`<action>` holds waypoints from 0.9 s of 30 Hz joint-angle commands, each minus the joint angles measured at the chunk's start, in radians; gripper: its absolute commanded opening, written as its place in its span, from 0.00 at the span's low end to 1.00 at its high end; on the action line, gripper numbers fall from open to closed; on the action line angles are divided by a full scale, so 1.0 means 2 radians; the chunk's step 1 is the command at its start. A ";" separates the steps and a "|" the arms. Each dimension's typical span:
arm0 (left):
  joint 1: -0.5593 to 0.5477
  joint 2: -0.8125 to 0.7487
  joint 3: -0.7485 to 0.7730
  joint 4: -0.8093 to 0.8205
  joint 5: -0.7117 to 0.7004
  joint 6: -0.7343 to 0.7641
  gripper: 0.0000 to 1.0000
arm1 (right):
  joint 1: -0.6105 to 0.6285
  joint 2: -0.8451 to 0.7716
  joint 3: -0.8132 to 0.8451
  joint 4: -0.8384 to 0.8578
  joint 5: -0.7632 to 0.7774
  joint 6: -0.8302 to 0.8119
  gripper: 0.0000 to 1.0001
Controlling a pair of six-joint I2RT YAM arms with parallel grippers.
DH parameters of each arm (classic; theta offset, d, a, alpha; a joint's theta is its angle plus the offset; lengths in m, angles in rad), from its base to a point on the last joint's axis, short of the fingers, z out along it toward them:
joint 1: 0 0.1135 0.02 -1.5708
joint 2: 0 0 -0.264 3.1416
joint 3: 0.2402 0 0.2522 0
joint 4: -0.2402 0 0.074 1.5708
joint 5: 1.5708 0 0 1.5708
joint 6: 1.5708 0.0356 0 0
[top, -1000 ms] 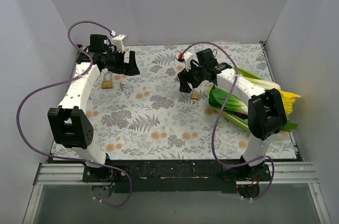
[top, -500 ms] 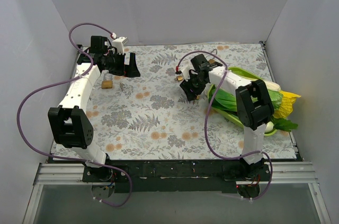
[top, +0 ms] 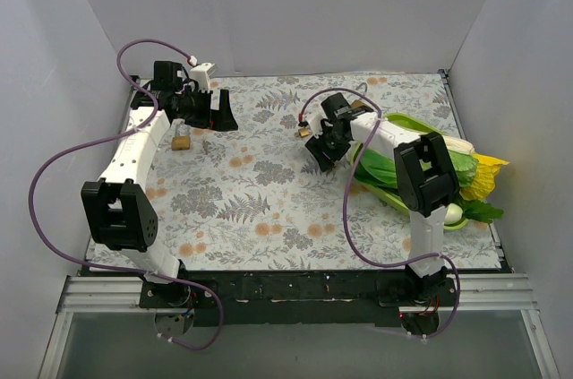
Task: Lock with the key
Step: Pick up the lock from the center of the board.
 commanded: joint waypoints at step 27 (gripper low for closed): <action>0.001 -0.035 -0.022 0.014 0.013 -0.013 0.98 | 0.067 -0.117 -0.066 0.105 -0.023 -0.020 0.67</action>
